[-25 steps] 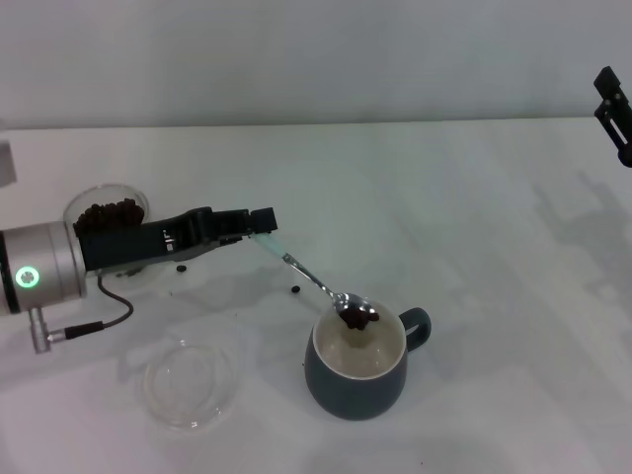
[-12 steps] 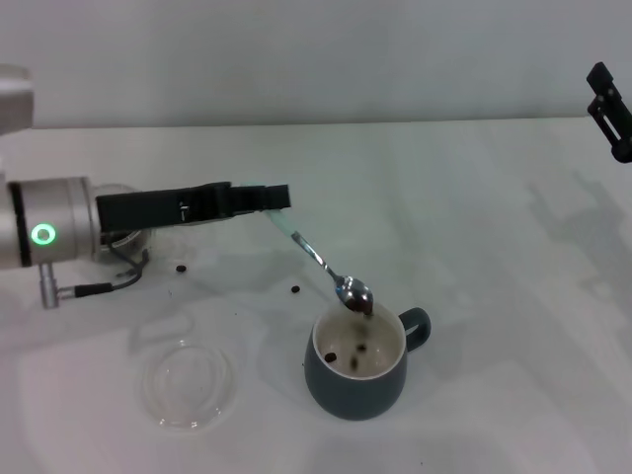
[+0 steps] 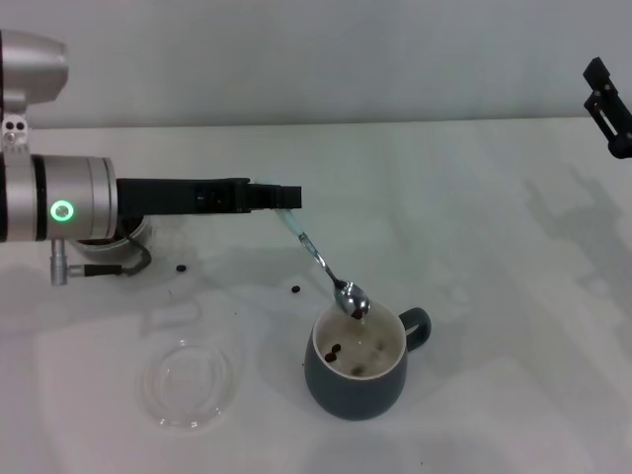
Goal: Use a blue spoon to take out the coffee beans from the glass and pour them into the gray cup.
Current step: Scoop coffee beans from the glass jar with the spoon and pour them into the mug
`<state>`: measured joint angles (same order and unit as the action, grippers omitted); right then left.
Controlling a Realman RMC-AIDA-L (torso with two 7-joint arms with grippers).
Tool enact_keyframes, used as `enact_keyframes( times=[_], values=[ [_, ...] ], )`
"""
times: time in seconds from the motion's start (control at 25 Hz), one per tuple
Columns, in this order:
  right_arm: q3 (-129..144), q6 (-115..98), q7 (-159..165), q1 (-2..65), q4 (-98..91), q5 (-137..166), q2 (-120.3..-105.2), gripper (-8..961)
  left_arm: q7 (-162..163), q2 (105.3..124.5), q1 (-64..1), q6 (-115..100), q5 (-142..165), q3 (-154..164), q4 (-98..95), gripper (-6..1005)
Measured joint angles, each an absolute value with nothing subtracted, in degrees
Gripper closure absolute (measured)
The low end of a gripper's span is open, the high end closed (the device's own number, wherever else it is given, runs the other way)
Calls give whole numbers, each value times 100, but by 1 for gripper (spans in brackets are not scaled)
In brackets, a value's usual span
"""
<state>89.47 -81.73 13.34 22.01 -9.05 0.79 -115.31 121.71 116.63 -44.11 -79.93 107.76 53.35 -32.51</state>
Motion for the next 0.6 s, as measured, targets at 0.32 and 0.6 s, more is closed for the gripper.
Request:
enact_keyframes(
  times=[0.32, 0.6],
  values=[
    [8947, -8139, 1336, 2213, -906, 78, -11531, 258, 12203, 11640, -4313, -8029, 10580, 5287, -3432, 865],
    [8947, -8097, 1336, 2233, -908, 73, -11531, 259, 12261, 11641, -4160, -8086, 10451, 5336, -3519, 865]
  ],
)
